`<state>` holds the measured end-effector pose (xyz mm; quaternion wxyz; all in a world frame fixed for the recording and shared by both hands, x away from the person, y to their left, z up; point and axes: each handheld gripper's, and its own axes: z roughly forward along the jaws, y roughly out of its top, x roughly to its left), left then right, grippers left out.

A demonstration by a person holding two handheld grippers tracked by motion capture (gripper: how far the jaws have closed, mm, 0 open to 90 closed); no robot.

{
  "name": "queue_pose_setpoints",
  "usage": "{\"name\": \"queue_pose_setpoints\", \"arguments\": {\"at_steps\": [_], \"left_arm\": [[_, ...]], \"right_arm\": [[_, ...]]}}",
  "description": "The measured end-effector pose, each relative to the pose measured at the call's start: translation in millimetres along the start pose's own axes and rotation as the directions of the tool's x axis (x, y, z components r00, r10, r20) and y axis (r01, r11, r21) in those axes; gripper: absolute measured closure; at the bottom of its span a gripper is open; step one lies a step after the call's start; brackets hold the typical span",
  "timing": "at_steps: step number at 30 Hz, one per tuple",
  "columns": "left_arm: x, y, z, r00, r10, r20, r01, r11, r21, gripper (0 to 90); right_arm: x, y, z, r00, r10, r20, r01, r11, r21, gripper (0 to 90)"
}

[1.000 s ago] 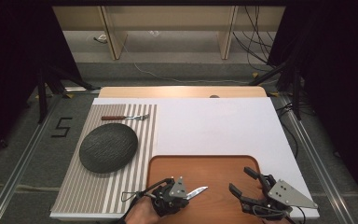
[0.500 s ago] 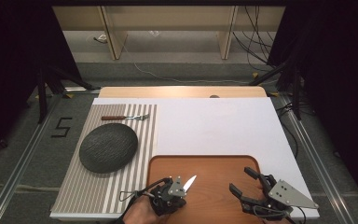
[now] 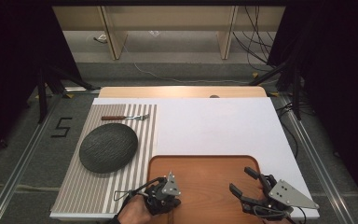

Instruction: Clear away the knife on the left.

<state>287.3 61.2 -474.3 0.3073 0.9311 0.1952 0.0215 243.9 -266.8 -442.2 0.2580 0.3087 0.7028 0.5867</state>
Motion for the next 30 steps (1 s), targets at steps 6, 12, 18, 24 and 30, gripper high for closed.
{"name": "queue_pose_setpoints", "arguments": {"at_steps": [6, 12, 18, 24, 30], "left_arm": [[3.4, -5.7, -4.2, 1.0, -0.005, 0.005, 0.005, 1.0, 0.0, 89.8], [6.0, -9.2, -7.0, 0.9999, -0.012, 0.006, 0.012, 0.9999, 0.003, 89.7], [9.1, -14.6, -11.3, 0.9999, -0.015, 0.005, 0.015, 0.9999, 0.007, 89.8], [11.9, -19.1, -14.6, 0.9999, -0.014, 0.005, 0.014, 0.9999, 0.008, 89.8], [13.8, -22.4, -17.2, 0.9998, -0.016, 0.007, 0.016, 0.9998, 0.01, 89.8]], "right_arm": [[0.3, 0.2, -0.3, 1.0, 0.0, 0.0, 0.0, 1.0, -0.001, 26.9], [0.3, 0.2, -0.2, 1.0, 0.0, 0.0, 0.0, 1.0, 0.0, 26.9], [-0.2, 0.2, -0.6, 1.0, 0.0, 0.002, 0.0, 1.0, -0.002, 26.9], [0.1, 0.2, -0.4, 1.0, 0.001, 0.0, -0.001, 1.0, 0.0, 26.9], [-0.3, 0.2, -0.6, 1.0, 0.001, 0.003, -0.001, 1.0, -0.001, 26.9]]}}
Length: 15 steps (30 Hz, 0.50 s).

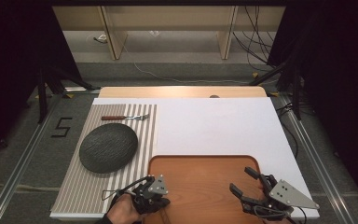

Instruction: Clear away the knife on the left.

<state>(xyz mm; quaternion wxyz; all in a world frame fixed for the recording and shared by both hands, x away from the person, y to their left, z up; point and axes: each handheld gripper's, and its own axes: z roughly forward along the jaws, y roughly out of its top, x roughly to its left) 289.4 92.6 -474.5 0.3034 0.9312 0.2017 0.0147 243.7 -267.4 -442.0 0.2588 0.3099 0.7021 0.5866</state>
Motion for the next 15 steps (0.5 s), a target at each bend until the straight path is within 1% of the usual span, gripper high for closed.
{"name": "queue_pose_setpoints", "arguments": {"at_steps": [3, 15], "left_arm": [[1.2, -1.8, -1.5, 1.0, 0.002, 0.002, -0.002, 1.0, 0.003, 89.9], [7.3, -7.6, -6.8, 0.9999, -0.016, -0.006, 0.016, 0.9998, 0.012, 89.8]], "right_arm": [[0.1, 0.0, 0.1, 1.0, 0.0, -0.001, 0.0, 1.0, 0.001, 26.9], [-0.1, 0.0, 0.1, 1.0, 0.001, 0.0, -0.001, 1.0, 0.0, 26.9]]}}
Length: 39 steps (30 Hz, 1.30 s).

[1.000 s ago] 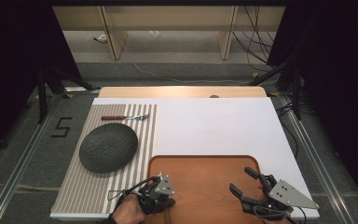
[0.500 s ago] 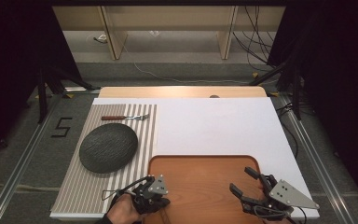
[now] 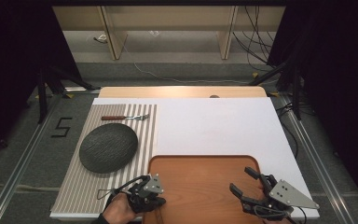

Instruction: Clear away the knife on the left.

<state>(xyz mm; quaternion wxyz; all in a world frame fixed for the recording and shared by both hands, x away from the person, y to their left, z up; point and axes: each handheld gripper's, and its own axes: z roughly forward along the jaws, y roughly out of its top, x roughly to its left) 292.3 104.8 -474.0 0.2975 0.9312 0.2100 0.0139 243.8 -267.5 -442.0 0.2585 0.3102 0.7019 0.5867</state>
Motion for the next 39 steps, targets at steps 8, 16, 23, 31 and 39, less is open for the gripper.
{"name": "queue_pose_setpoints", "arguments": {"at_steps": [8, 16, 23, 31, 39], "left_arm": [[6.0, -6.6, -5.7, 0.9998, -0.02, -0.008, 0.02, 0.9997, 0.011, 89.9], [8.4, -9.9, -7.5, 0.9995, -0.03, -0.011, 0.03, 0.9995, 0.006, 89.9], [8.2, -9.2, -7.6, 0.9987, -0.038, -0.034, 0.038, 0.9993, -0.006, 83.2], [8.3, -6.3, -14.3, 0.9936, -0.093, -0.064, 0.086, 0.9901, -0.112, 48.3], [3.1, -9.1, -27.0, 0.9901, -0.104, -0.095, 0.071, 0.9506, -0.302, 28.5]], "right_arm": [[0.0, 0.0, 0.0, 1.0, 0.0, 0.0, 0.0, 1.0, 0.0, 26.9], [-0.1, 0.0, 0.0, 1.0, 0.001, 0.0, -0.001, 1.0, 0.0, 26.9], [0.0, 0.0, 0.0, 1.0, 0.0, 0.0, 0.0, 1.0, 0.001, 26.9], [0.2, -0.1, 0.1, 1.0, 0.0, -0.001, 0.0, 1.0, 0.003, 26.9], [0.7, 0.2, 0.1, 1.0, 0.0, -0.004, 0.0, 1.0, 0.001, 26.9]]}}
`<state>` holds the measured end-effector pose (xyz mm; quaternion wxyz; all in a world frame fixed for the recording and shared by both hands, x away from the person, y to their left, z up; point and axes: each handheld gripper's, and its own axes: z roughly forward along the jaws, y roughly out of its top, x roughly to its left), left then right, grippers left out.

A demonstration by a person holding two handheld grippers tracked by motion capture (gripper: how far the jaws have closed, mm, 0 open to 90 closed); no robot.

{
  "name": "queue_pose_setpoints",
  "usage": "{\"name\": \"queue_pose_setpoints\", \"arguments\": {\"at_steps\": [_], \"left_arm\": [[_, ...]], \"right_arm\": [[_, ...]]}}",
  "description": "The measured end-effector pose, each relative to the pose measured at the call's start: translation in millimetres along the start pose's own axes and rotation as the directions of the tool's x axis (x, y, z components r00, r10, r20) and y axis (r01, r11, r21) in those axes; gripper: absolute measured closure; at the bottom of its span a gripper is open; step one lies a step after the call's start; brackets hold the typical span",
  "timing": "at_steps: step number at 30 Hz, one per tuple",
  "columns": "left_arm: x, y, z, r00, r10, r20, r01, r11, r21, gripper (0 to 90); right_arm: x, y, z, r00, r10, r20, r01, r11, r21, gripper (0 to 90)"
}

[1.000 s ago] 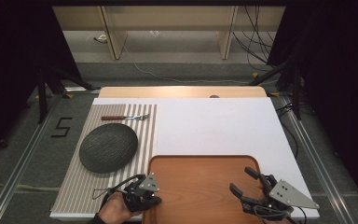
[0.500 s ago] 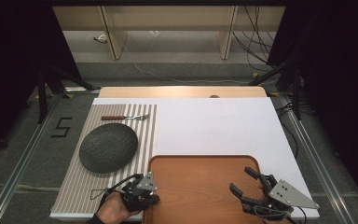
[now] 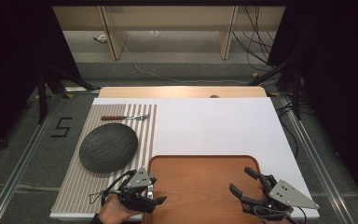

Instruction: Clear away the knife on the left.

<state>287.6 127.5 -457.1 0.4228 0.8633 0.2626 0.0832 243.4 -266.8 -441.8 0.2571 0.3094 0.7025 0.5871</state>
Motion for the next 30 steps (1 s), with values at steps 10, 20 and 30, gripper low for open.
{"name": "queue_pose_setpoints", "arguments": {"at_steps": [10, 20, 30], "left_arm": [[-0.7, -3.8, -19.3, 0.9999, -0.016, -0.001, 0.015, 0.9784, -0.206, 22.6], [-0.3, -9.0, -33.6, 0.9995, -0.032, -0.003, 0.029, 0.9398, -0.341, 21.3], [-1.4, -11.2, -35.1, 0.9995, -0.031, 0.005, 0.031, 0.9304, -0.365, 21.3]], "right_arm": [[-0.3, -0.1, 0.0, 1.0, 0.001, 0.0, -0.001, 1.0, -0.001, 26.9], [-0.5, -0.3, -0.2, 1.0, 0.003, 0.001, -0.003, 1.0, 0.001, 26.9], [-0.9, -0.4, -0.2, 1.0, 0.008, -0.001, -0.008, 1.0, -0.003, 26.9]]}}
